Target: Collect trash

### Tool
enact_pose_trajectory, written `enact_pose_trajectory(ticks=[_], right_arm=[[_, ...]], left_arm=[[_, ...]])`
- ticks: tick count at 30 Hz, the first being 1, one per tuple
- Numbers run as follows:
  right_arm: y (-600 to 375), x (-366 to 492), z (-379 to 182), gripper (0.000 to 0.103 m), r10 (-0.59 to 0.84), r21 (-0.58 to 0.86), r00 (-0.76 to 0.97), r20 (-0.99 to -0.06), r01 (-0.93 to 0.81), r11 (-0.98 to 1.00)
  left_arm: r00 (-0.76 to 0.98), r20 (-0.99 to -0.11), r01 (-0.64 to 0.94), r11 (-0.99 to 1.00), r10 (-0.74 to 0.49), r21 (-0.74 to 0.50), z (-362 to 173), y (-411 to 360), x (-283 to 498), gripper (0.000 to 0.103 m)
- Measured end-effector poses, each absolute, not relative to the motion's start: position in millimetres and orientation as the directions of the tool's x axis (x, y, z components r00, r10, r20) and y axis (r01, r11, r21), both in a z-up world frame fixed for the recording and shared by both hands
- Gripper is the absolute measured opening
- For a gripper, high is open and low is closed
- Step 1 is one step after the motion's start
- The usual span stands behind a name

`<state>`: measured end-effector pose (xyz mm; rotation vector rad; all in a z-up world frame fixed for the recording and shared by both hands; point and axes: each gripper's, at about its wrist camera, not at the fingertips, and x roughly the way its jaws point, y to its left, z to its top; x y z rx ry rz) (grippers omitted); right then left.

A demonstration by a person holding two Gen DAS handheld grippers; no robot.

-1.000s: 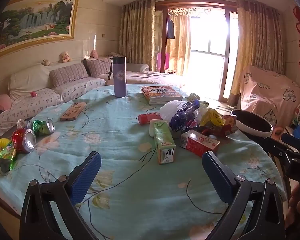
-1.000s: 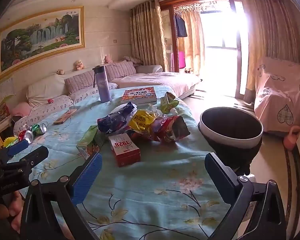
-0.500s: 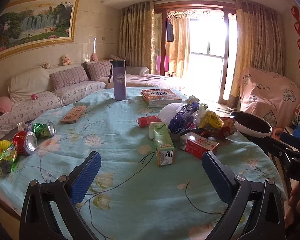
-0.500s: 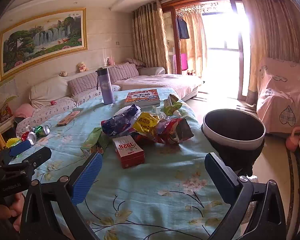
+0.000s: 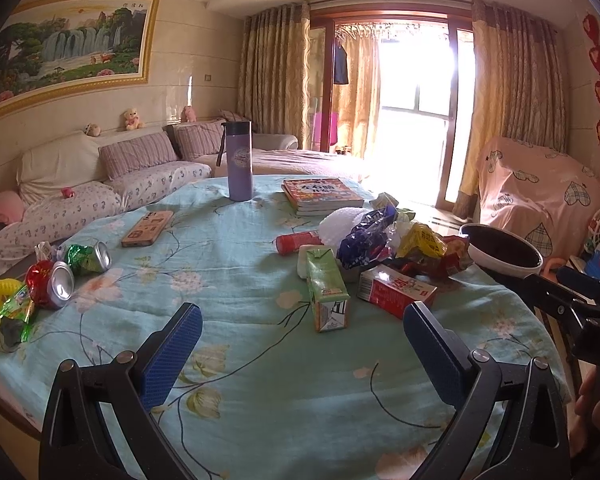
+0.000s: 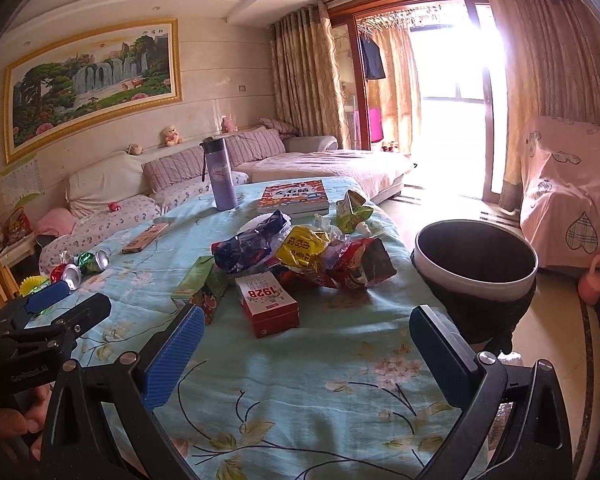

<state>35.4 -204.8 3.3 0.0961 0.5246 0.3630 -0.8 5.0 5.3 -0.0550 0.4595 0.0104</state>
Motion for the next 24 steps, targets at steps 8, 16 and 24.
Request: enact_pose_trajectory(ticks=[8, 16, 24], right_arm=[[-204.8, 34.8, 3.2, 0.103, 0.372, 0.190, 0.799, -0.473, -0.320, 0.928], [-205.2, 36.1, 1.8, 0.103, 0.384, 0.201, 0.789, -0.479, -0.327, 0.923], [-204.5, 37.4, -0.9, 0.103, 0.396, 0.211, 0.779, -0.486, -0.336, 0.918]], left_arm=[[0.897, -0.443, -0.023, 0.998, -0.002, -0.051, 4.5, 2.8, -5.9, 0.101], [0.896, -0.445, -0.020, 0.998, -0.007, -0.054, 2.3, 5.2, -6.8, 0.101], [0.894, -0.448, -0.021, 0.998, -0.008, -0.060, 1.7, 7.3, -6.2, 0.101]])
